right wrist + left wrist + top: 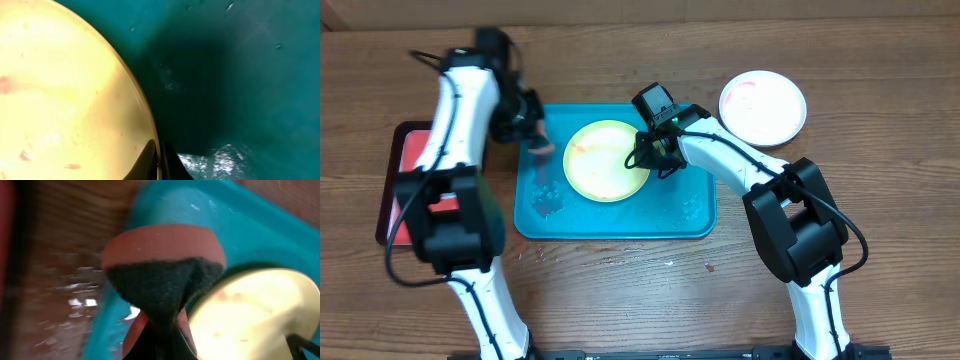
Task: Clean dirty plates on tray and stack at the side
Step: 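Scrub the yellow plate with the left-held sponge while right gripper holds it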
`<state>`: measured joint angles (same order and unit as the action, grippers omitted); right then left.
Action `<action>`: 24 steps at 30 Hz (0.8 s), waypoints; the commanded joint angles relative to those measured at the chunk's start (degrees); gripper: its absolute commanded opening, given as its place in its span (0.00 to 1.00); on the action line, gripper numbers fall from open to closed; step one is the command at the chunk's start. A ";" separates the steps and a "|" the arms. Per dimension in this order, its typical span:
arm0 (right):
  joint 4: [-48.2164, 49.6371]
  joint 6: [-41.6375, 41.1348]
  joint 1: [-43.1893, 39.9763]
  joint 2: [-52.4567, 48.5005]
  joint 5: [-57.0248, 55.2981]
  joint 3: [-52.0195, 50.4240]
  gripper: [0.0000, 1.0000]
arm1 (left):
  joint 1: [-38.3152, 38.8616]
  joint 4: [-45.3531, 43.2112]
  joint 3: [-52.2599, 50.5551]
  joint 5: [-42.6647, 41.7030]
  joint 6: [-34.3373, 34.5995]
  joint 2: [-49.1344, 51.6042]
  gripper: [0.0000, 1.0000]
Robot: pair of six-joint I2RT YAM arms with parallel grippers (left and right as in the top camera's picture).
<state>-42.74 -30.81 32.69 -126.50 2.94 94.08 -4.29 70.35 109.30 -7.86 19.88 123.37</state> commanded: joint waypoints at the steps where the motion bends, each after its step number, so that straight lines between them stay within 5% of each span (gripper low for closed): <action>1: -0.11 1.46 -0.61 2.32 -5.31 0.94 0.04 | -4.57 2.36 2.36 7.41 4.70 -7.10 0.04; 13: 1.49 1.73 -0.57 2.34 -5.44 1.29 0.04 | -14.29 3.58 -2.21 6.99 5.42 -7.13 0.04; 18: 1.57 2.38 -0.22 2.36 -4.24 1.49 0.04 | -12.74 -0.15 -6.62 -18.27 -11.19 -7.13 0.04; 24: 1.53 2.32 0.74 2.36 -4.17 1.46 0.04 | -1.14 -7.23 -11.52 -19.65 -11.69 -7.10 0.04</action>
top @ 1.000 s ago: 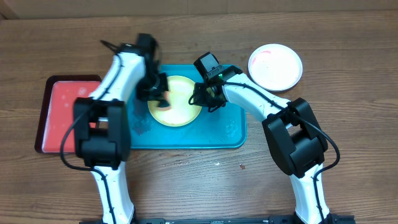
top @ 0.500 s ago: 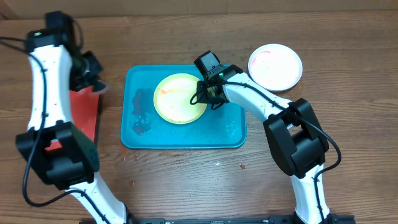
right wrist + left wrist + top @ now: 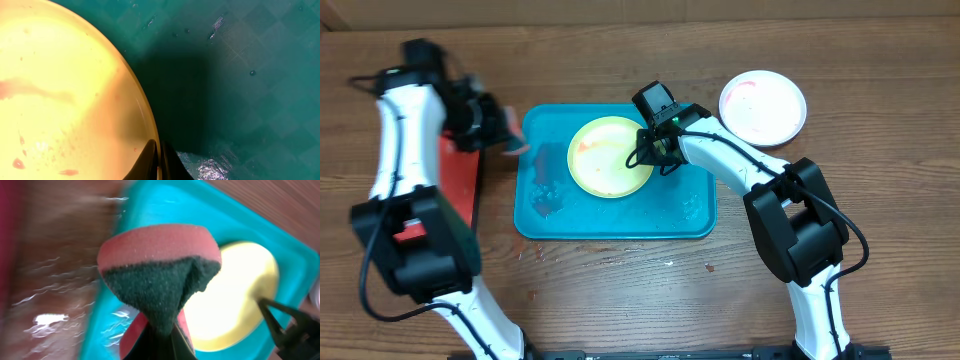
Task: Clean dirty plates on tray and stack at the side
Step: 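Scrub the yellow plate with the left-held sponge while right gripper holds it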
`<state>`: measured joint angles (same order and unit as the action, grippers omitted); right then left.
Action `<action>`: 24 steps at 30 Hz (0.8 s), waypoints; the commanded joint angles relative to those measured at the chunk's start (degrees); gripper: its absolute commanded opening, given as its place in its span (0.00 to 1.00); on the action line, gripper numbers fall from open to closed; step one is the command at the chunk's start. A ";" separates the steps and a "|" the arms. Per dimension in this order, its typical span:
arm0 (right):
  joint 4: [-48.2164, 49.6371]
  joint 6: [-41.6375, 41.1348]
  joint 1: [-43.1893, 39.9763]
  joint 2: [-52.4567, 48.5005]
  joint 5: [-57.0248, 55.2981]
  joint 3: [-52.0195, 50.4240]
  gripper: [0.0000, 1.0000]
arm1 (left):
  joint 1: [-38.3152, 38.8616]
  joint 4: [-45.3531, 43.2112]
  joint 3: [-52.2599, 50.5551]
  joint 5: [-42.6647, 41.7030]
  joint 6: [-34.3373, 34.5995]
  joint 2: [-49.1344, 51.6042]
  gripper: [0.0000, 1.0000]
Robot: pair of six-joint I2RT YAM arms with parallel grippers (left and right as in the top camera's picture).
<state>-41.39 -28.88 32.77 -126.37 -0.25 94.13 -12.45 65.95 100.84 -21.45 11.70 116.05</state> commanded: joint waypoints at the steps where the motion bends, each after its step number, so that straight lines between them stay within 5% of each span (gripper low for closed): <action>1: 0.09 0.39 0.68 2.23 -0.98 1.42 0.04 | 8.81 -4.33 -4.11 -4.85 -2.43 0.22 0.04; 10: -2.03 -1.36 0.37 2.21 0.33 1.14 0.04 | 19.78 -14.36 -11.30 2.19 5.49 0.68 0.04; 24: -3.08 -1.36 0.37 2.16 0.39 0.98 0.04 | 24.13 -24.41 -20.94 4.59 8.81 1.05 0.04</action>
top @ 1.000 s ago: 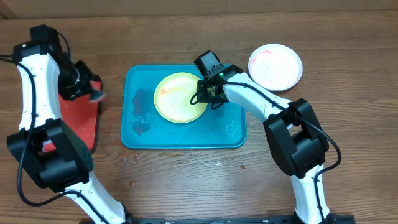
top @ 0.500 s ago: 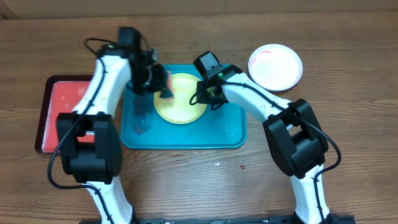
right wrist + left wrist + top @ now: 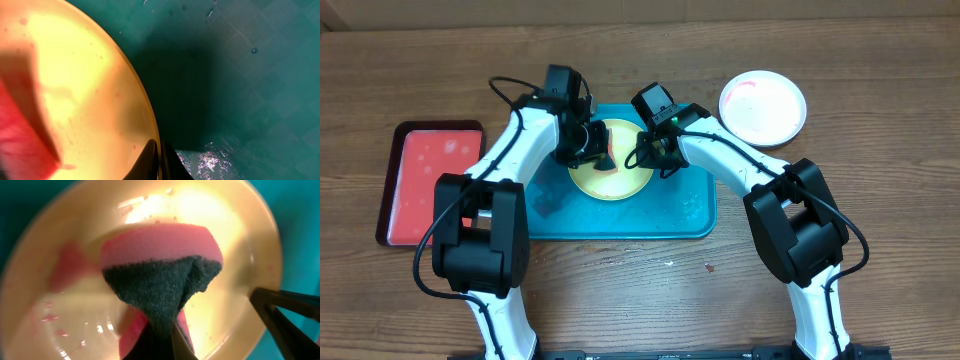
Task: Clean dirty plates on tray and stack at the side
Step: 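Scrub the yellow plate with the left-held sponge while right gripper holds it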
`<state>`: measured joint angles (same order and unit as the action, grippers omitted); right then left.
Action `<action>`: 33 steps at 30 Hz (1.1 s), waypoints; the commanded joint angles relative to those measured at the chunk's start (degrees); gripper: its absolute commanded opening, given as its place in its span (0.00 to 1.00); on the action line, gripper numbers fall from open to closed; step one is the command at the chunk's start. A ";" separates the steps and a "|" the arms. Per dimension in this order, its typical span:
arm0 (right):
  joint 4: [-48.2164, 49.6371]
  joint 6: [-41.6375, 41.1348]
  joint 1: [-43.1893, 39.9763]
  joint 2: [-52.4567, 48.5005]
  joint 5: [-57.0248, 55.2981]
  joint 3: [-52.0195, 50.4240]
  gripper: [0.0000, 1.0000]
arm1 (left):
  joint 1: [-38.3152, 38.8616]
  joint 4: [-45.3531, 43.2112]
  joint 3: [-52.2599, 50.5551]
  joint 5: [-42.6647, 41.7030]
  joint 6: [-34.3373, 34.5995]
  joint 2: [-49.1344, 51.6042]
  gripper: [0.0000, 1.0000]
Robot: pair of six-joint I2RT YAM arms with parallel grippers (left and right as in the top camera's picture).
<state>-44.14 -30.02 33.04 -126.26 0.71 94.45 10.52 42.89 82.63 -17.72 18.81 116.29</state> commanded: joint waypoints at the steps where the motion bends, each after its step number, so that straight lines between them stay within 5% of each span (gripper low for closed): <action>1: -0.35 -0.22 0.11 2.05 -0.57 0.66 0.04 | 1.25 -1.40 -3.52 1.81 2.08 0.81 0.04; 10: -1.42 -0.20 0.11 2.05 -0.61 0.63 0.04 | -1.14 3.48 -3.91 20.52 3.08 0.81 0.04; 14: -1.44 -0.17 0.20 2.05 -0.59 0.63 0.04 | -2.56 6.10 0.31 22.60 3.08 0.81 0.04; 33: -2.38 0.02 0.22 2.05 1.99 0.63 0.04 | 5.86 -0.11 2.91 -0.55 3.52 10.03 0.04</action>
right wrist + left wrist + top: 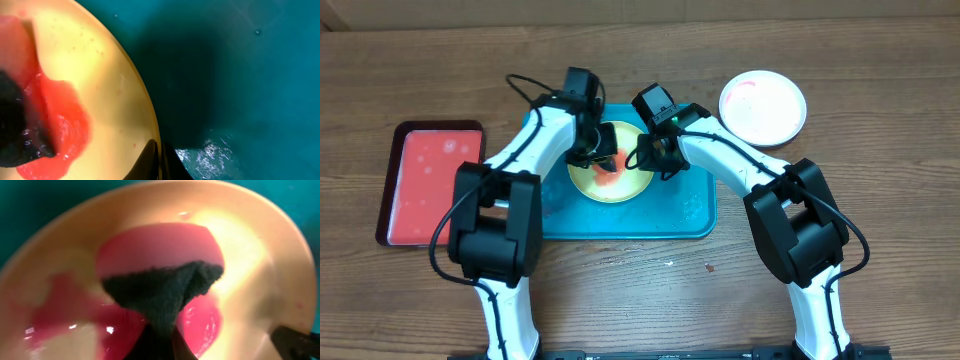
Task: Clean dirty plates on tray and stack at the side
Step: 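Scrub the yellow plate with the left-held sponge while right gripper holds it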
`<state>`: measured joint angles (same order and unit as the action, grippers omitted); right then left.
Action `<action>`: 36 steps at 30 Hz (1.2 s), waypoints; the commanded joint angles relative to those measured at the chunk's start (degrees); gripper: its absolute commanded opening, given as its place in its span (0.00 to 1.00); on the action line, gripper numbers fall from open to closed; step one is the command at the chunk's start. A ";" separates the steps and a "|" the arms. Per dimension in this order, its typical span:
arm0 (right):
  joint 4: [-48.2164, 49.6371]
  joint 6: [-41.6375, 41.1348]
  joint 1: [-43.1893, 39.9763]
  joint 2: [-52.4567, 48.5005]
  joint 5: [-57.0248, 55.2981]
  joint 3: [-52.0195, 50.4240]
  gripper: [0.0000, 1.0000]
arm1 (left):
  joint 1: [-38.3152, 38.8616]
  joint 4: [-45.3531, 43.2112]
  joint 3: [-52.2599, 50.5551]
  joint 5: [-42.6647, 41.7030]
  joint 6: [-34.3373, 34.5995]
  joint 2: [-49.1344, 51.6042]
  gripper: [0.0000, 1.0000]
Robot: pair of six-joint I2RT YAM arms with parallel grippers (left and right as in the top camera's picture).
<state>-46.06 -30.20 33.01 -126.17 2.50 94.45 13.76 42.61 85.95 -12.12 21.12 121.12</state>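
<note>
A yellow plate (610,172) lies in the teal tray (690,215). My left gripper (600,155) is shut on a pink sponge with a dark scouring side (160,275), pressed onto the plate, where a pink wet smear (200,317) spreads. My right gripper (645,157) is shut on the plate's right rim (152,135); its fingers (150,155) pinch the edge. The sponge and red smear (55,130) show at the left of the right wrist view. A white plate with pink marks (762,106) sits on the table at the far right.
A dark red tray with a pink inside (425,180) lies on the table to the left of the teal tray. Water drops glisten on the teal tray floor (220,150). Bare wooden table (640,290) lies in front.
The sponge in my left gripper has shifted a little to the right on the yellow plate, and a pink wet smear now spreads round it. My right gripper still pinches the rim.
My left gripper held the sponge by the teal tray's left rim, then further left near the red tray. Then it was over the yellow plate, and now presses there with a pink smear. My right gripper gripped the plate's rim throughout.
</note>
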 commanded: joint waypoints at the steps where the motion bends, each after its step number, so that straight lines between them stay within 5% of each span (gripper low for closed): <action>1: -0.63 0.20 0.24 1.97 0.20 0.63 0.04 | 3.17 0.24 -0.42 -6.75 1.18 5.84 0.04; 11: -0.72 0.20 0.24 1.97 0.17 0.63 0.04 | 4.92 2.08 -0.17 -17.33 -10.99 6.14 0.04; 17: -0.70 0.20 0.24 1.97 0.17 0.63 0.04 | 3.72 6.82 -0.17 -16.13 -13.00 6.03 0.04; 30: -0.57 0.20 0.24 1.97 0.15 0.63 0.04 | -2.86 18.60 5.79 15.58 -3.10 5.35 0.04; 36: -0.33 0.17 0.24 1.97 0.15 0.63 0.04 | -3.61 21.05 11.56 20.20 -1.36 5.35 0.04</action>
<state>-46.39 -29.98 34.48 -125.93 5.48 94.45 11.11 63.77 94.89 -1.69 17.30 124.53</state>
